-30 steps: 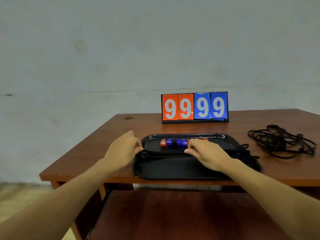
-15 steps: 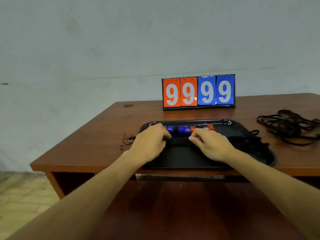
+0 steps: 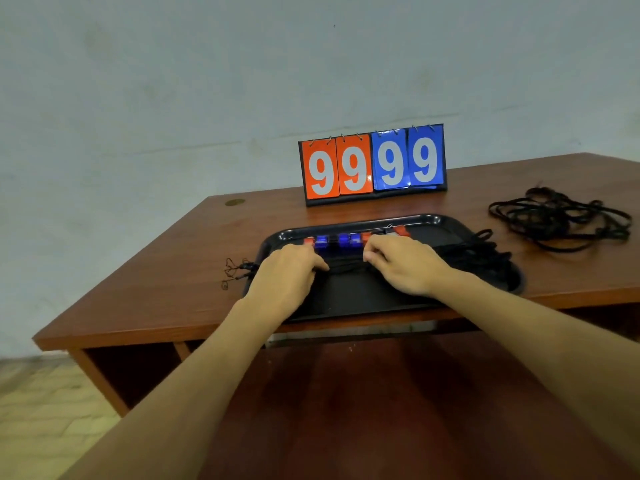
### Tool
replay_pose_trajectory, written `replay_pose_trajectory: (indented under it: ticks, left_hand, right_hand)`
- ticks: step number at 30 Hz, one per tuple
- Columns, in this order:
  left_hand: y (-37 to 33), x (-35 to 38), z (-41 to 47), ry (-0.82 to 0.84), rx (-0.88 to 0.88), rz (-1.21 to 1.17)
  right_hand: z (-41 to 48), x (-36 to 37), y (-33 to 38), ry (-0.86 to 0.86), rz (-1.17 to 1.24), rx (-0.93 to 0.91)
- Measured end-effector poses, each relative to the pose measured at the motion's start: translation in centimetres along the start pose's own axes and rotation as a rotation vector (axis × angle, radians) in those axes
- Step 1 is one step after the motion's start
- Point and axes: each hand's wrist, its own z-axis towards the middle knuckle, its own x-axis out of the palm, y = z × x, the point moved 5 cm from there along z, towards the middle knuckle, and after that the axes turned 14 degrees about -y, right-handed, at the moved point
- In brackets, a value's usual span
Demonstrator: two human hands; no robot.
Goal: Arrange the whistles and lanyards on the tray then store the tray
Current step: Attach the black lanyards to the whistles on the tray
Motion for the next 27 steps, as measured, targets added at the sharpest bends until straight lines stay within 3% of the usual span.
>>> replay_pose_trajectory:
  ticks: [10,15,24,27]
  left_hand:
    - [0.0,-0.3,-0.1,-0.008,-0.036,0.011]
    - [0.0,-0.3,0.0,0.019,-0.041,0.026]
    - [-1.8,-0.8,0.7,0.112,0.044,0.196]
    - [-4.4,-1.1,1.8,0.052,0.076,0.198]
  right_hand:
    - [-1.0,-4.9,-4.0,0.123,-0.455,-0.216]
    - [-1.8,-7.6,-6.5,-0.005,-0.587,-0.217]
    - [-3.4,-11.6,-12.2,-0.116,-0.441,0.084]
    - [-4.1,-12.9,-14.4,-0.155,-0.318,0.21]
